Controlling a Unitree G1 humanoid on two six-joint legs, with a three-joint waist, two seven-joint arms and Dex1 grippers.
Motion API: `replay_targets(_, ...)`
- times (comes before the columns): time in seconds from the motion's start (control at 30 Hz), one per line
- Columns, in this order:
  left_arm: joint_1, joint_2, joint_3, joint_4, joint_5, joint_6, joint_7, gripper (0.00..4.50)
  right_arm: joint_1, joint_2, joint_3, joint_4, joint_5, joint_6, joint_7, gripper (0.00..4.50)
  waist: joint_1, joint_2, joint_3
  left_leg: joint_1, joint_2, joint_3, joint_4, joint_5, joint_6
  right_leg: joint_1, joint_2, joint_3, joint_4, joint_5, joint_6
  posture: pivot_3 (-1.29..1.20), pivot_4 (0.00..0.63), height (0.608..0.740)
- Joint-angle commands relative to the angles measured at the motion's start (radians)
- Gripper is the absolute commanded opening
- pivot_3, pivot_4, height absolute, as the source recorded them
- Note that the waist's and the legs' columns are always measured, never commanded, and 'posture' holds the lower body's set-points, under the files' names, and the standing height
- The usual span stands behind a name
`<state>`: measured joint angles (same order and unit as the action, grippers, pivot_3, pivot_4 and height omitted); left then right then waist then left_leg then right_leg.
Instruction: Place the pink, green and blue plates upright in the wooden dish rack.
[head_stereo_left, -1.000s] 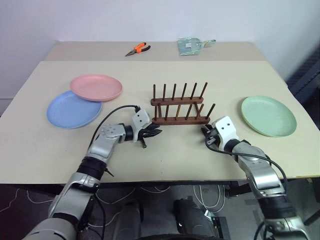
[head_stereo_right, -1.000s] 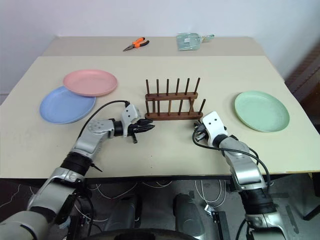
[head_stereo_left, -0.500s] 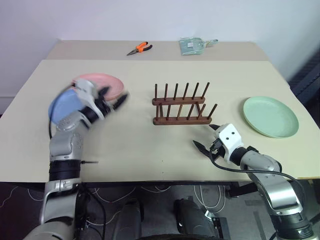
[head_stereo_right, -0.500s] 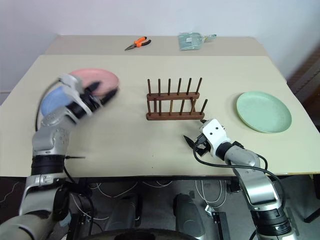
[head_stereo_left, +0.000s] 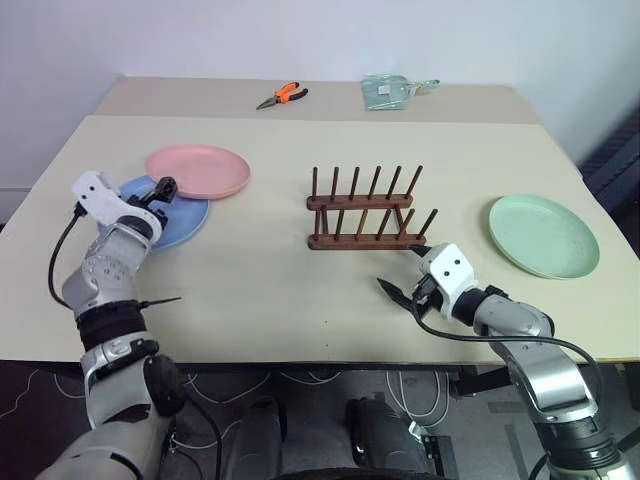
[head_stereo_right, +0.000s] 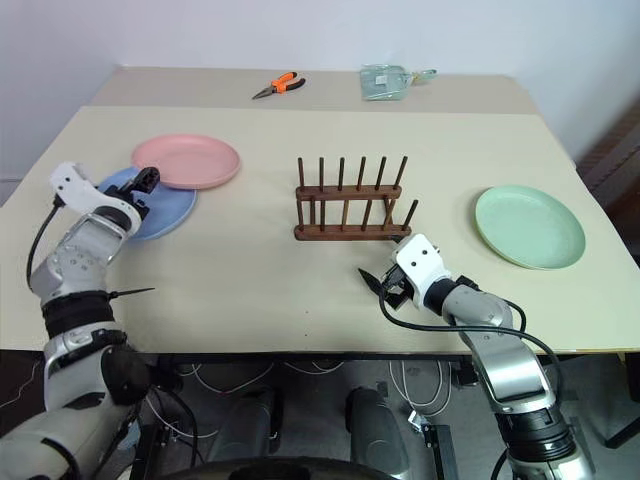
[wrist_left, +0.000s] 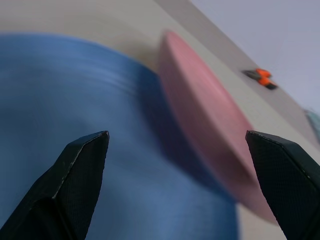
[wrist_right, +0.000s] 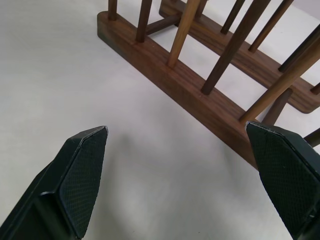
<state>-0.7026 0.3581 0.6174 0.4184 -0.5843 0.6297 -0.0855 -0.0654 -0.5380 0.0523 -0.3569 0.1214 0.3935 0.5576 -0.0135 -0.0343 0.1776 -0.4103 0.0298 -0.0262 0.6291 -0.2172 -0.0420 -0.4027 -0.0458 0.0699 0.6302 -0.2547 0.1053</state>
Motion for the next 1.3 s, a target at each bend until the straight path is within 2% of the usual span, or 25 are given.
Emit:
replay_targets(0.03,-0.085,0.026,0.005,0.091,-0.024,-0.013,-0.011,3.97,-0.001,0.003,-0.010,-0.029,-0.009,-0.025,-0.010,4.50,0.000,0.000,0.000,0.000,0.000,0.000,0.000,0.000,0.000,0.000,0.000,0.000,0.000,0.000,0.000,0.00,0.150,0.732)
replay_targets(0.13,-0.120,0.033,0.018,0.172,-0.026,-0.037,0.003,2.71,0.012,0.000,-0.019,-0.039,-0.015,-0.028,-0.021,4.50,-0.004,0.000,0.000,0.000,0.000,0.000,-0.001,0.000,0.000,0.000,0.000,0.000,0.000,0.000,0.001,0.00,0.150,0.732)
replay_targets(0.3,-0.156,0.034,0.005,0.204,-0.037,-0.061,-0.038,0.05,0.029,-0.028,-0.061,-0.080,-0.023,-0.026,-0.028,4.50,-0.003,0.000,0.000,0.000,0.000,0.000,-0.001,0.000,0.000,-0.001,0.000,0.000,0.000,0.001,0.003,0.00,0.150,0.732)
replay_targets(0.43,-0.158,-0.004,-0.100,0.026,-0.041,-0.085,-0.164,0.02,-0.012,-0.104,-0.106,-0.131,-0.025,-0.006,0.009,4.50,0.000,-0.002,0.002,0.000,0.000,0.001,-0.001,0.000,0.000,-0.001,0.000,0.000,0.000,0.001,0.002,0.00,0.150,0.732)
replay_targets(0.57,-0.165,-0.047,-0.261,-0.158,0.006,-0.069,-0.209,0.02,-0.142,-0.169,-0.031,-0.155,-0.151,-0.098,0.003,4.50,0.002,-0.002,0.002,-0.001,0.000,0.001,-0.001,0.000,-0.001,-0.001,-0.001,0.000,-0.001,0.000,0.000,0.00,0.150,0.732)
replay_targets(0.67,-0.209,-0.115,-0.360,-0.300,-0.019,0.009,-0.180,0.02,-0.322,-0.173,0.078,-0.105,-0.325,-0.189,-0.033,4.50,-0.001,-0.002,0.002,-0.001,0.000,0.000,-0.001,0.000,-0.001,-0.001,0.000,0.000,-0.001,0.000,0.000,0.00,0.150,0.732)
replay_targets(0.73,-0.230,-0.160,-0.409,-0.372,-0.050,0.099,-0.154,0.02,-0.417,-0.205,0.163,-0.029,-0.509,-0.265,-0.065,4.50,-0.003,-0.002,0.002,-0.001,0.000,0.000,-0.001,0.000,-0.001,-0.001,0.000,0.000,-0.001,0.001,0.002,0.00,0.150,0.732)
replay_targets(0.8,-0.232,-0.195,-0.437,-0.417,-0.073,0.164,-0.134,0.02,-0.460,-0.237,0.213,0.036,-0.629,-0.336,-0.091,4.50,-0.003,-0.002,0.002,-0.001,0.000,0.001,-0.001,0.000,-0.001,-0.001,0.000,0.000,-0.002,0.001,0.002,0.00,0.150,0.732)
replay_targets(0.93,-0.228,-0.235,-0.453,-0.472,-0.107,0.229,-0.118,0.02,-0.486,-0.251,0.244,0.122,-0.746,-0.417,-0.133,4.50,-0.004,-0.001,0.002,-0.001,0.000,0.001,-0.002,0.000,-0.001,-0.002,0.000,0.001,-0.001,0.001,0.003,0.00,0.150,0.732)
replay_targets(1.03,-0.224,-0.241,-0.425,-0.474,-0.134,0.277,-0.104,0.00,-0.473,-0.240,0.226,0.145,-0.787,-0.423,-0.150,3.63,-0.006,0.000,0.003,-0.001,0.000,0.001,-0.002,0.000,-0.001,-0.003,0.000,0.001,-0.001,0.001,0.003,0.00,0.150,0.732)
replay_targets(1.2,-0.211,-0.243,-0.401,-0.492,-0.179,0.327,-0.117,0.00,-0.454,-0.222,0.203,0.151,-0.840,-0.413,-0.179,1.14,-0.003,0.000,0.003,-0.001,0.000,0.001,-0.002,0.000,-0.001,-0.002,0.000,0.001,-0.001,0.001,0.003,0.00,0.150,0.732)
replay_targets(1.23,-0.207,-0.246,-0.396,-0.497,-0.189,0.331,-0.123,0.78,-0.453,-0.219,0.201,0.150,-0.846,-0.414,-0.180,0.53,-0.003,0.000,0.003,-0.001,0.000,0.001,-0.002,0.000,-0.001,-0.002,0.000,0.001,-0.001,0.001,0.003,0.00,0.150,0.732)
replay_targets(1.27,-0.205,-0.257,-0.383,-0.501,-0.205,0.330,-0.118,1.16,-0.453,-0.215,0.201,0.148,-0.846,-0.413,-0.175,0.05,-0.003,0.000,0.003,-0.001,0.000,0.001,-0.002,0.000,-0.001,-0.002,0.000,0.001,-0.001,0.001,0.002,0.00,0.150,0.732)
replay_targets(1.3,-0.205,-0.264,-0.376,-0.503,-0.210,0.327,-0.109,1.62,-0.454,-0.212,0.202,0.146,-0.847,-0.413,-0.172,0.00,-0.003,0.000,0.003,-0.001,0.000,0.001,-0.002,0.000,-0.001,-0.002,0.000,0.001,-0.001,0.001,0.002,0.00,0.150,0.732)
